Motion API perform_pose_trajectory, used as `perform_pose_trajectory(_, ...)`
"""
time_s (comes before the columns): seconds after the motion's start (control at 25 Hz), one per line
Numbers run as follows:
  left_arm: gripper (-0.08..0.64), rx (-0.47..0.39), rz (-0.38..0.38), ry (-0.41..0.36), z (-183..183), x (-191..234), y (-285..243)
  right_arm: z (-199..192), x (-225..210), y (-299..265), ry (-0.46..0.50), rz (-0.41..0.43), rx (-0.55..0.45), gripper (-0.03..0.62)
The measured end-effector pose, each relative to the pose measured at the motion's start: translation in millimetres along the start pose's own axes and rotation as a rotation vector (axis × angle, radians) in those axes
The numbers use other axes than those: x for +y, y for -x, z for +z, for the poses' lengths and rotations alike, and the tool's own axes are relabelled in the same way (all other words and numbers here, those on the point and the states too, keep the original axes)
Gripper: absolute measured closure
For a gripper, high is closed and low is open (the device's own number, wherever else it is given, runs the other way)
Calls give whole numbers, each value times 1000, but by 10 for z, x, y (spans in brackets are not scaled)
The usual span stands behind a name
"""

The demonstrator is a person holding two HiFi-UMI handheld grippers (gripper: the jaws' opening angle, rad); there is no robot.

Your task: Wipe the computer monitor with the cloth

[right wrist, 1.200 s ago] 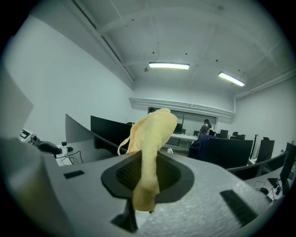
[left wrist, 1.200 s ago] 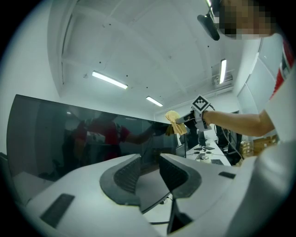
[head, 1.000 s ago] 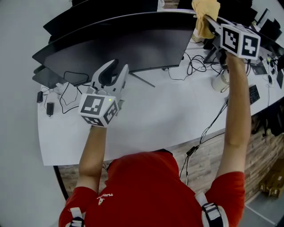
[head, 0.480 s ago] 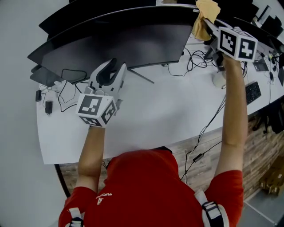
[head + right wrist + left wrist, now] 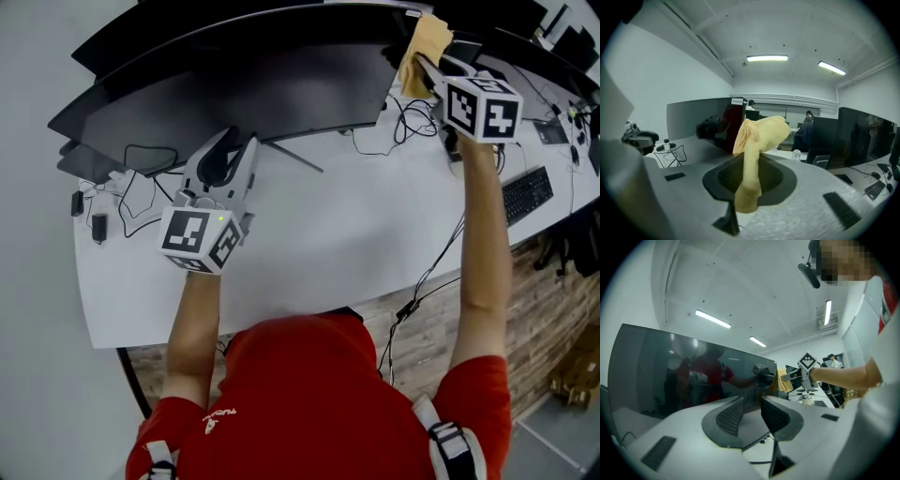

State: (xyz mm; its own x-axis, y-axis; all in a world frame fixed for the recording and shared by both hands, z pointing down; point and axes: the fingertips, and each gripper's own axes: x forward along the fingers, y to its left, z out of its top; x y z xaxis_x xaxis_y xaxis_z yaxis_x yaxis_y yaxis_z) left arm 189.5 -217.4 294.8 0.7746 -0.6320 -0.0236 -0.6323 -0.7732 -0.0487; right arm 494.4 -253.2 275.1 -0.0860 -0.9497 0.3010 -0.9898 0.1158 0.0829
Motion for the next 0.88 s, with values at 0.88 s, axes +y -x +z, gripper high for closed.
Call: perform_pose_trajectory(0.88,541,-12,42,19,-254,-99,40,-1226,169,-387,-4,28,89,526)
